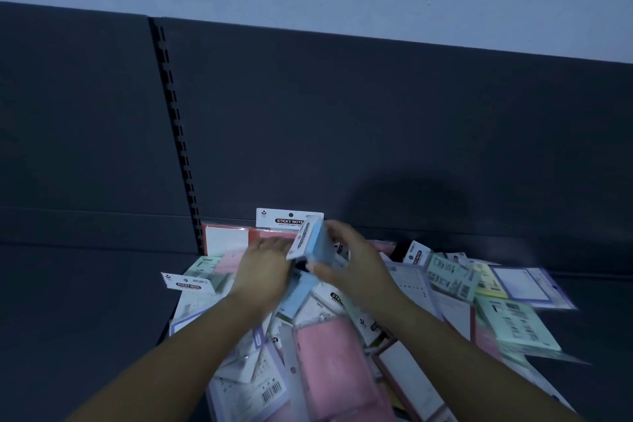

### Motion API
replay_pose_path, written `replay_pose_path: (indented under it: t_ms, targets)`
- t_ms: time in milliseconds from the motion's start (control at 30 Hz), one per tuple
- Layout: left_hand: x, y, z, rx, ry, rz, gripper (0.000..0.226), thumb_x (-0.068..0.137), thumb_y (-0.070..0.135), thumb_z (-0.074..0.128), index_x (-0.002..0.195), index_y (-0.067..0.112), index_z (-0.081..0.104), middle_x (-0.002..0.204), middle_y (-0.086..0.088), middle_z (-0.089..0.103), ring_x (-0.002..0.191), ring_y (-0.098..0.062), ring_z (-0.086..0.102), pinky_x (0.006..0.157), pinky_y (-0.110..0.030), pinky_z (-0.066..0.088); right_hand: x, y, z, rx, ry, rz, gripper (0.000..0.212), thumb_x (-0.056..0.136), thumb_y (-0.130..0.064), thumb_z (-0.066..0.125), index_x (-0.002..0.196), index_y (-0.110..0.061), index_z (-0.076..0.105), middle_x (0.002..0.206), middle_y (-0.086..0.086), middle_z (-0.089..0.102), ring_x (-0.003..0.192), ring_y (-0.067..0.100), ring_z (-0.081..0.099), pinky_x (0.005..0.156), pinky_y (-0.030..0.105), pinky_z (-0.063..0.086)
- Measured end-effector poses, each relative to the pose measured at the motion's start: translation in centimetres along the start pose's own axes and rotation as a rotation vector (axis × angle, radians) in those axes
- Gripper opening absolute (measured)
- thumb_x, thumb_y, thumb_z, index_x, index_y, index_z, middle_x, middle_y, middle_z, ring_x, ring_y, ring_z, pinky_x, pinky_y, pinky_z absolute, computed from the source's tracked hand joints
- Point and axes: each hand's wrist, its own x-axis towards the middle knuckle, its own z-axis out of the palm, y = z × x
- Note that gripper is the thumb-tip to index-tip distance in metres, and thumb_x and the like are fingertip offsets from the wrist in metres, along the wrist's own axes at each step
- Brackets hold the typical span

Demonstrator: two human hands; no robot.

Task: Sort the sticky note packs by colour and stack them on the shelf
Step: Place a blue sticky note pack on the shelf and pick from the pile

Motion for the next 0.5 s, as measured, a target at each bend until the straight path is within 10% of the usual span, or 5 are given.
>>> replay_pose_path:
  t_ms: [200, 500]
  targets:
    - [0.8, 0.2, -3.2, -0.733, 0.211, -0.258, 0.035, 0.100, 0.027, 0.038, 0.068, 0.012, 0.042, 0.061, -0.001, 0.044, 0.061, -0.022, 0.045, 0.060, -0.035, 0.035, -0.1, -1.3, -0.9, 0.382, 0.149, 0.149, 0.047, 0.076, -0.020, 0.076, 0.115, -0.022, 0.051, 0.108, -0.005, 0.062, 0.095, 0.007, 0.062, 0.069, 0.016, 0.054]
    - [-1.8, -0.8, -6.6, -1.298, 0.198, -0.564, 0.035, 0.095, 0.030, 0.051, 0.073, 0.005, 0.059, 0.055, -0.005, 0.061, 0.043, -0.013, 0.057, 0.042, -0.021, 0.044, 0.2, -1.9, 0.1, 0.558, 0.139, 0.184, 0.035, 0.072, -0.015, 0.079, 0.095, -0.020, 0.052, 0.095, 0.002, 0.067, 0.075, 0.009, 0.067, 0.053, 0.017, 0.051]
